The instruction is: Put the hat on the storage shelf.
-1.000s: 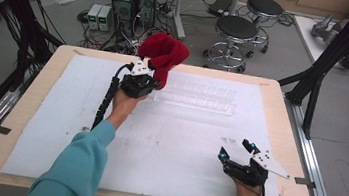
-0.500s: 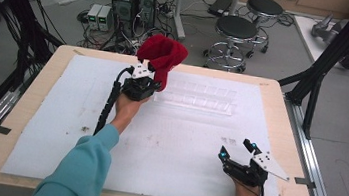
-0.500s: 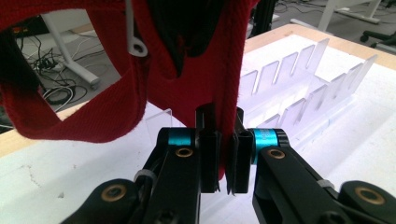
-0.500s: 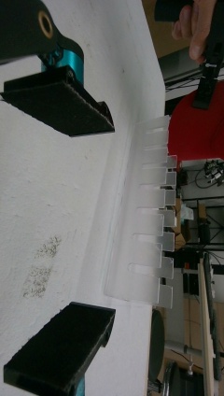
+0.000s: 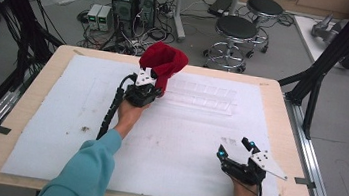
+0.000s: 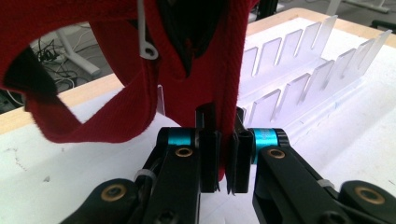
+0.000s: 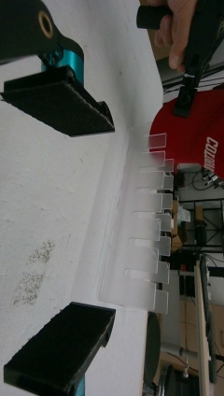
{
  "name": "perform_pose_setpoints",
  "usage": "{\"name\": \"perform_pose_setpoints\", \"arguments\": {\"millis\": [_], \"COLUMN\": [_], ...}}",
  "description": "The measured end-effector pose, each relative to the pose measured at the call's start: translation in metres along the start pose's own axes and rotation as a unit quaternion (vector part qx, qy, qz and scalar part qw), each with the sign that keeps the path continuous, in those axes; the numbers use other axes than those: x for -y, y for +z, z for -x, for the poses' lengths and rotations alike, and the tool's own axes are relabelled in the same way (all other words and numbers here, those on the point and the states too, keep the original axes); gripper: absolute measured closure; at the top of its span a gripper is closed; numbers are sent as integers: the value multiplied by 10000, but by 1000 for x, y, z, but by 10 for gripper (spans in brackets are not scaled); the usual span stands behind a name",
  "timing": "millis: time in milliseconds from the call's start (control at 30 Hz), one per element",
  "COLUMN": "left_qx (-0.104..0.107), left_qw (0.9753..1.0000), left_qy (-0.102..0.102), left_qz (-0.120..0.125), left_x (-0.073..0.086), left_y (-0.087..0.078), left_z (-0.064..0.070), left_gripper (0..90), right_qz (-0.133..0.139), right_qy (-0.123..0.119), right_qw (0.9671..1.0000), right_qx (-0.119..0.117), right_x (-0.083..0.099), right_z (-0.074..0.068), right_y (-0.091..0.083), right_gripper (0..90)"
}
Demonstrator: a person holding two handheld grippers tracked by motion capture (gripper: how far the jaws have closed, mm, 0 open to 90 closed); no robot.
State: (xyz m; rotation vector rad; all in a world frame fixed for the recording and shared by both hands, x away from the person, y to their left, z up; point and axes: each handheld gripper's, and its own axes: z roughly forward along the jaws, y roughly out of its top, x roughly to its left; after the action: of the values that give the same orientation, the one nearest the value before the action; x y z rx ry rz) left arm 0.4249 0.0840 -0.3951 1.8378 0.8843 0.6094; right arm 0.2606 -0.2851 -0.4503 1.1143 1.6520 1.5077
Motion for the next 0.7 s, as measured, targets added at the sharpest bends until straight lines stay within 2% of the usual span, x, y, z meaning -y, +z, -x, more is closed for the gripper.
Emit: {"name": "perform_pose_setpoints", "arguments": {"millis": [67, 200, 400, 467, 533, 600, 633, 700], "left_qx": [10, 55, 101, 88, 163, 343, 403, 597], "left_qw": [10000, 9999, 9999, 9998, 9994, 9988, 9987, 9976], "left_qy": [27, -48, -68, -88, -156, -274, -228, -236], "left_qz": [-30, -95, -120, -160, -270, -214, -216, -267], "left_x": [1, 8, 13, 13, 14, 16, 18, 23], "left_y": [-1, -2, -3, -2, -3, -6, -11, -21], "left_z": [-1, -2, -1, 0, 0, 0, 1, 1], "left_gripper": [850, 840, 768, 633, 522, 395, 318, 234], "right_qz": [-25, -10, 80, 106, 141, 155, 182, 243], "right_qy": [43, 5, -75, -99, -181, -171, -148, -140], "right_qw": [10000, 10000, 9999, 9999, 9997, 9997, 9997, 9996], "right_qx": [-20, -8, 21, 14, 21, 19, 28, 9], "right_x": [0, 1, 2, 2, 2, 3, 3, 3], "right_z": [0, 0, -2, -2, -3, -3, -3, -3], "right_y": [0, 0, -2, -2, -3, -3, -4, -5], "right_gripper": [90, 91, 91, 91, 91, 91, 91, 91]}}
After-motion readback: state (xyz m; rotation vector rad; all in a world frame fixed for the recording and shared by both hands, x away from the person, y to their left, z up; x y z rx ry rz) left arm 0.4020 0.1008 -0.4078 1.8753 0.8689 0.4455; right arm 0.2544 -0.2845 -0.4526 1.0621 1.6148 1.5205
